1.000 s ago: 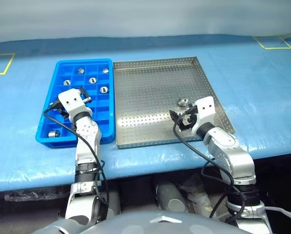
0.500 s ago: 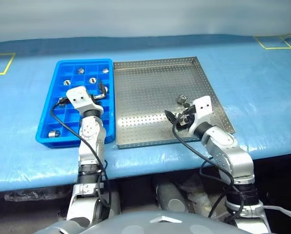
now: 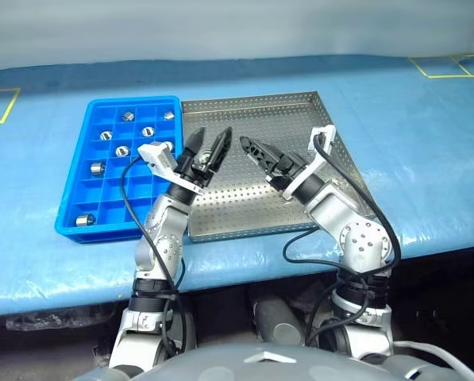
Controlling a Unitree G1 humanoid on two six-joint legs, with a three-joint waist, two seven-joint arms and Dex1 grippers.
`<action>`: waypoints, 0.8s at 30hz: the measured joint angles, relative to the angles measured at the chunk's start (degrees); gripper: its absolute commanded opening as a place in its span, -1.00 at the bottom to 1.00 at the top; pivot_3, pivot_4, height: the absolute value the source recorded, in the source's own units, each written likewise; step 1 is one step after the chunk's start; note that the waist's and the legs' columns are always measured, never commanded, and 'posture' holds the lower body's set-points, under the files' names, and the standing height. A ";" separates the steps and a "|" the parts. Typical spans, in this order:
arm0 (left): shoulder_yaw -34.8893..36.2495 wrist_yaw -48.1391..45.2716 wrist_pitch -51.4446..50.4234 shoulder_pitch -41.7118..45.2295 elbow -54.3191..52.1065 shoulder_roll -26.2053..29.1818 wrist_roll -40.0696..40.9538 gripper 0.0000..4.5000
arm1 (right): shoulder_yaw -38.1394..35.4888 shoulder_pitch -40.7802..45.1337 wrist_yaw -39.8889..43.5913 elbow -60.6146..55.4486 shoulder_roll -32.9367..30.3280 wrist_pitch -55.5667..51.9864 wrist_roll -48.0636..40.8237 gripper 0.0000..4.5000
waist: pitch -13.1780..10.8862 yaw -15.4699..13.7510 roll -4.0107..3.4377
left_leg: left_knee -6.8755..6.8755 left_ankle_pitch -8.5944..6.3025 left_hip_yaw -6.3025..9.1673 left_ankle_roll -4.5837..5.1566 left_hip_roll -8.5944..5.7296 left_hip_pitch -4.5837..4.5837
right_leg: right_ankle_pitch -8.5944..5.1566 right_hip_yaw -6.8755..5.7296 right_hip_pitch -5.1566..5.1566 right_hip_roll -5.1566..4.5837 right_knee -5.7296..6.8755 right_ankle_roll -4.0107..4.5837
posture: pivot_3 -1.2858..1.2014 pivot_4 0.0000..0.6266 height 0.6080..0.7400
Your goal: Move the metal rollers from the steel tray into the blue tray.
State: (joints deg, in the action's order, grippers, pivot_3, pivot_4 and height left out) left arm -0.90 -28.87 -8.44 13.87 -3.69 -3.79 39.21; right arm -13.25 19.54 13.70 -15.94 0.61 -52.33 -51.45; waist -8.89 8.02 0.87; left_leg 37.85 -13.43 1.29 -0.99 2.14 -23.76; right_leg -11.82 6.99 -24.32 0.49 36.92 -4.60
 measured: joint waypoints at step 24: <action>-0.10 -1.16 -6.05 0.54 -1.85 -0.24 6.88 0.98 | -0.56 -0.34 -4.28 3.40 -0.70 -3.69 -13.46 1.00 | -0.01 0.62 -0.03 | -0.02 0.00 0.00 0.01 0.01 0.00 | -0.07 0.01 0.00 0.02 -0.03 0.11 | -0.06 -0.52 1.00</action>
State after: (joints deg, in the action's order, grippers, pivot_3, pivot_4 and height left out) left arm -1.00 -30.03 -14.49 14.41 -5.55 -4.02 46.08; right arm -13.81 19.20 9.41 -12.53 -0.09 -56.02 -64.91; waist -8.89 8.65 0.84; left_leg 37.83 -13.44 1.30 -0.98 2.15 -23.76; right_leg -11.89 7.00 -24.32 0.51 36.89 -4.49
